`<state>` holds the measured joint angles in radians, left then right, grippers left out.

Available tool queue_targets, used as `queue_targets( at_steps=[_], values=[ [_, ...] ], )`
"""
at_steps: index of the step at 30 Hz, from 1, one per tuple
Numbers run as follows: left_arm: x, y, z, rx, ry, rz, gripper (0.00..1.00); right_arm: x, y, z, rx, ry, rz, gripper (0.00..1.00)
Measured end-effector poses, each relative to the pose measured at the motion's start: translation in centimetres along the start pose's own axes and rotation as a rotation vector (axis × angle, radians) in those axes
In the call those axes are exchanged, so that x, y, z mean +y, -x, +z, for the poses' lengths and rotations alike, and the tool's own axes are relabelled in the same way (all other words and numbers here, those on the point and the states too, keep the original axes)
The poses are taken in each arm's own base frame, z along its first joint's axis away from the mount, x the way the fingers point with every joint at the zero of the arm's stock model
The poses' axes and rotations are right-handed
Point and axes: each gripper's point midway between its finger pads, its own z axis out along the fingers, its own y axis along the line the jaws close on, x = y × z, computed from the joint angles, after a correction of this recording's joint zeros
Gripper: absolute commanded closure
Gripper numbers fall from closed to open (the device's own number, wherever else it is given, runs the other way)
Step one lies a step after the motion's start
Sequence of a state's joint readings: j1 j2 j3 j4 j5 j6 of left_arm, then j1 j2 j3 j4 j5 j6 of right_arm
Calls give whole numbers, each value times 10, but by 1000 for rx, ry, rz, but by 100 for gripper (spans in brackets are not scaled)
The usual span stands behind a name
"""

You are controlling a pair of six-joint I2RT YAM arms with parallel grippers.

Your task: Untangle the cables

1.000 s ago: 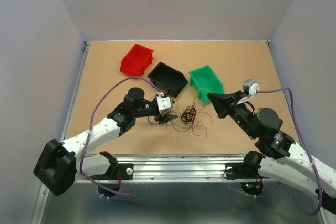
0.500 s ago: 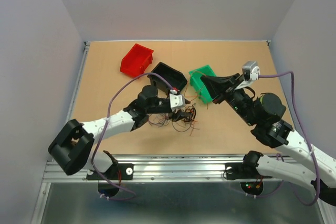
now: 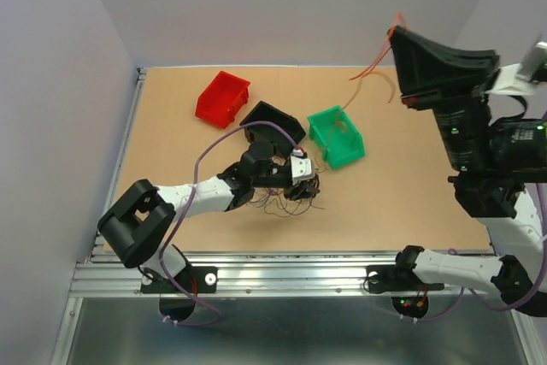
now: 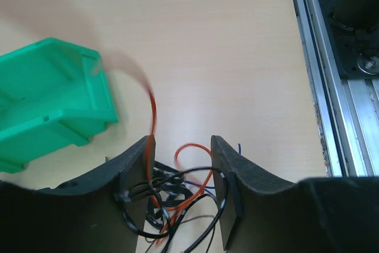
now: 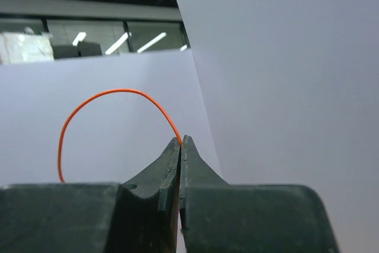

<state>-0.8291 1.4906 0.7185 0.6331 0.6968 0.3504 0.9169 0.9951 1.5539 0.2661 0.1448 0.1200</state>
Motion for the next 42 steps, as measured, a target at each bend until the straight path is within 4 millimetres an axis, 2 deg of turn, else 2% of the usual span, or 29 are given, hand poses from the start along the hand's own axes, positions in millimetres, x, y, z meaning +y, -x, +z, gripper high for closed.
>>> queue_targets(
  at_steps=[1, 6, 8, 11, 15, 18, 20, 25, 27, 29, 34, 39, 42],
  values=[
    [0, -1, 0, 1, 0, -1, 47, 1, 6, 2, -18, 3, 1, 99],
    [-3, -34, 8, 71, -22, -48, 47, 14, 80, 30, -231, 26, -5, 99],
    [-6, -49, 9, 110, -32, -78, 47, 15, 94, 33, -274, 23, -12, 99],
    [-9, -57, 9, 133, -37, -95, 51, 12, 96, 35, -290, 9, -22, 99],
    [-5, -56, 8, 135, -23, -85, 53, 1, 80, 32, -266, -37, -46, 99],
    [0, -53, 4, 144, 9, -82, 49, -14, 59, 27, -233, -100, -90, 99],
    [7, -41, -4, 127, 35, -76, 46, -24, 43, 24, -204, -143, -120, 99],
    [47, 12, -40, 7, 173, -17, 45, -47, 5, 23, -137, -233, -222, 99],
    [55, 28, -51, -31, 208, 11, 45, -59, -15, 23, -117, -280, -281, 99],
    [55, 36, -57, -50, 219, 27, 45, -69, -33, 24, -96, -318, -332, 99],
    [50, 40, -67, -63, 230, 39, 45, -95, -73, 32, -36, -390, -443, 99],
    [54, 41, -74, -65, 262, 39, 45, -115, -93, 37, -9, -432, -503, 99],
    [58, 40, -77, -62, 281, 32, 45, -136, -102, 40, 4, -473, -548, 99]
  ],
)
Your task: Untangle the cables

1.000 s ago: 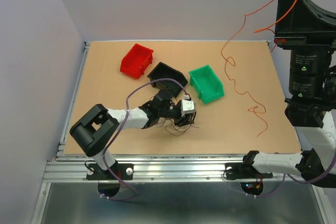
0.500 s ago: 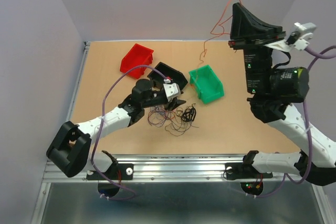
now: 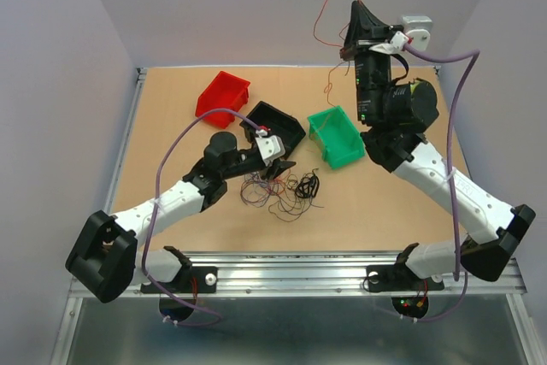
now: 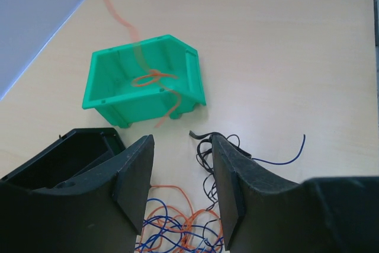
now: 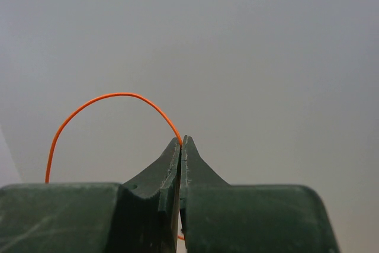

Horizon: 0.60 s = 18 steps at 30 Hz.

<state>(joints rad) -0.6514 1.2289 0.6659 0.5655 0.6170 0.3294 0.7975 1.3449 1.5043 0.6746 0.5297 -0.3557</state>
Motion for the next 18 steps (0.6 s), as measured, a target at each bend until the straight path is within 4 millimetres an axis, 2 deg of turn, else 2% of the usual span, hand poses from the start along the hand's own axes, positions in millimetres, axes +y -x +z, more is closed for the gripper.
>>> queue_targets(
  at_steps=[5, 8, 14, 18],
  values=[
    [6, -2, -2, 6, 21, -10, 45, -33, -25, 16, 15, -82, -37, 99],
    [6, -2, -2, 6, 23, -13, 45, -50, -27, 21, 8, -120, -34, 99],
    [6, -2, -2, 7, 25, -16, 45, -64, -26, 25, -8, -150, -18, 99],
    [6, -2, -2, 7, 25, -16, 45, -79, -38, 31, -4, -178, -32, 99]
  ],
)
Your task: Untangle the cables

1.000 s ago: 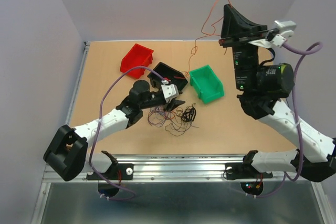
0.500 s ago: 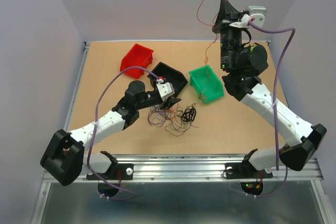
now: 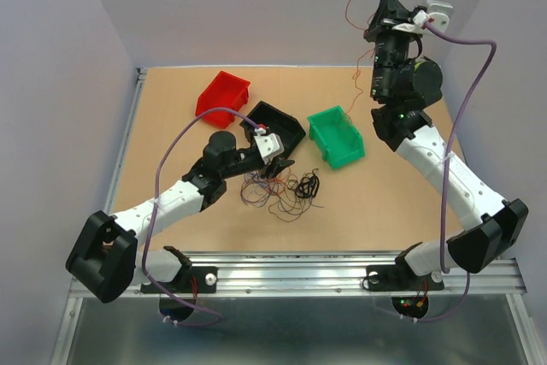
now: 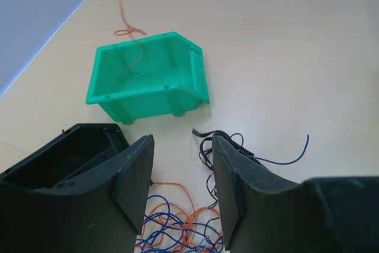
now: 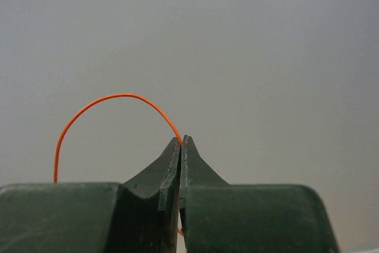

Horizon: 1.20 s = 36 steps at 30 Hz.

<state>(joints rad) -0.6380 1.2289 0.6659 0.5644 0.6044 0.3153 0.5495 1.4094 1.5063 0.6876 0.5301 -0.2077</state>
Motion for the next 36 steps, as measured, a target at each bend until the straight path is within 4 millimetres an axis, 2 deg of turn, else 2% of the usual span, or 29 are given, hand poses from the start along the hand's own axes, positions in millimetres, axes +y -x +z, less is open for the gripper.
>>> queue_targets(
  at_steps=[7, 18, 23, 28, 33, 36],
  values=[
    [0, 0, 0, 1, 1, 0, 45, -10, -23, 2, 24, -10, 37, 99],
    [4, -1, -1, 5, 20, 0, 45, -29, -117, -37, 194, -36, 19, 99],
    [5, -1, -1, 7, 24, -1, 45, -43, -133, -64, 239, -55, 32, 99],
    [8, -2, -1, 10, 38, 0, 45, -51, -135, -78, 239, -75, 79, 99],
    [9, 2, -3, 3, 48, 6, 45, -54, -159, -90, 281, -92, 100, 99],
    [10, 5, -4, -4, 53, 11, 45, -54, -184, -99, 329, -96, 99, 99]
  ],
)
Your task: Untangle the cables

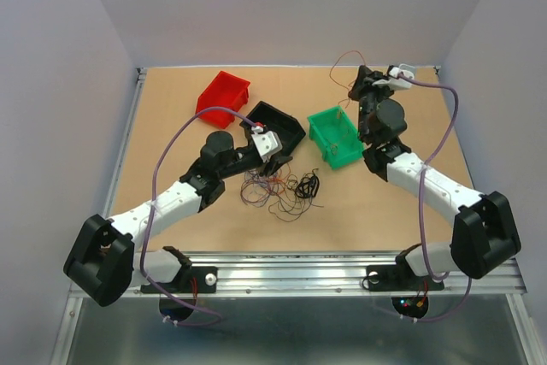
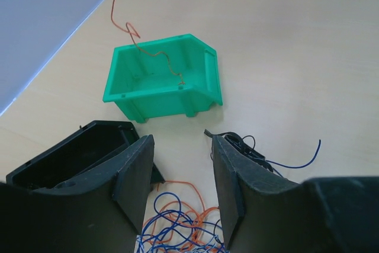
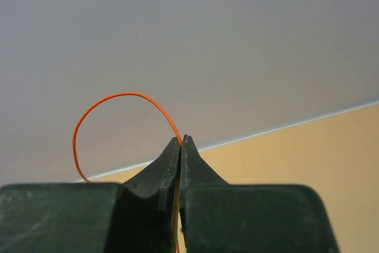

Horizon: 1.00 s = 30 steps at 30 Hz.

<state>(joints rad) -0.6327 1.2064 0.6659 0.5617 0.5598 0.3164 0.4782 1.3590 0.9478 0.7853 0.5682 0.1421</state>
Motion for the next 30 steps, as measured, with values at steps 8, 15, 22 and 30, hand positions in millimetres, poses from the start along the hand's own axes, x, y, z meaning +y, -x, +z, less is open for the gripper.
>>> queue_targets(
  at_steps=[8, 15, 22, 30],
  values=[
    [4, -1, -1, 6, 22, 0, 45, -23, -72, -23, 144, -22, -30, 99],
    [6, -2, -1, 14, 35, 1, 45, -52, -132, -45, 277, -82, -101, 99],
    [7, -5, -1, 23, 43, 2, 45, -71, -172, -63, 419, -135, -166, 99],
    [9, -13, -1, 49, 55, -6, 45, -89, -212, -68, 538, -199, -265, 99]
  ],
)
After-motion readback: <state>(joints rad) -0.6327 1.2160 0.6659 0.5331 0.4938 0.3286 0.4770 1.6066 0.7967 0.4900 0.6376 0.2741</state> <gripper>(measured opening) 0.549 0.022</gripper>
